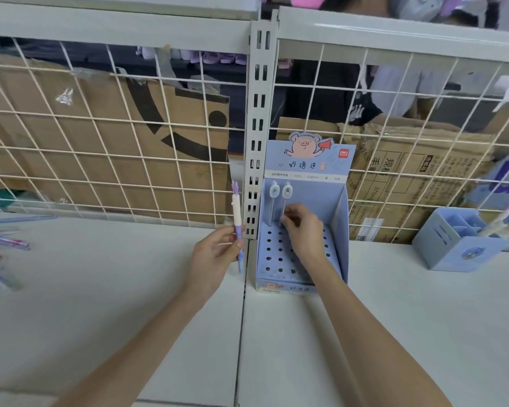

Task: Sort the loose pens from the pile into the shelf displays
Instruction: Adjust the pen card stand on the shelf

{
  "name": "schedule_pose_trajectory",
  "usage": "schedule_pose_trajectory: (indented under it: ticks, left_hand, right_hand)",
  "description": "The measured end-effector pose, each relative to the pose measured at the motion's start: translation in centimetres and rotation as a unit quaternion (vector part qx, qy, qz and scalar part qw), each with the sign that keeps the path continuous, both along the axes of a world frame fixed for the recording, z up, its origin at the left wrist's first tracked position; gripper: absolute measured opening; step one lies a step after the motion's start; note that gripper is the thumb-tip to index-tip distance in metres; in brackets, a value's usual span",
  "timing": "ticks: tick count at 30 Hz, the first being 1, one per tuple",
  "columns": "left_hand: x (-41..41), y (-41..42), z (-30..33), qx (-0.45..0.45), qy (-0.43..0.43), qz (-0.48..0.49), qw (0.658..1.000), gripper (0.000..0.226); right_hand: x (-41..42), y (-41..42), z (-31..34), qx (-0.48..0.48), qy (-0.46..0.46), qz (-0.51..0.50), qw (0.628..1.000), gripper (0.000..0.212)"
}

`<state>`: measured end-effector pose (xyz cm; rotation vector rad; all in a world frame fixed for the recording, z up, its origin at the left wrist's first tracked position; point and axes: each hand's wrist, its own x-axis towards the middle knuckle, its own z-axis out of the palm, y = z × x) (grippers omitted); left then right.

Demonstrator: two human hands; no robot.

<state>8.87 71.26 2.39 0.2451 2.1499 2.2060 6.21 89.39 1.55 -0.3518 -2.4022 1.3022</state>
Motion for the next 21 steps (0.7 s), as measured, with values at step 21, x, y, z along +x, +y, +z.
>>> schedule_pose_trajectory:
  ticks: [21]
  left_hand:
    - [9.3,7.6,2.1,-0.073,0.079,-0.292,0.95,0.032]
  right_hand:
    - [18.4,2.7,8.1,-0.212,0.095,-0.072,0.97,0.014]
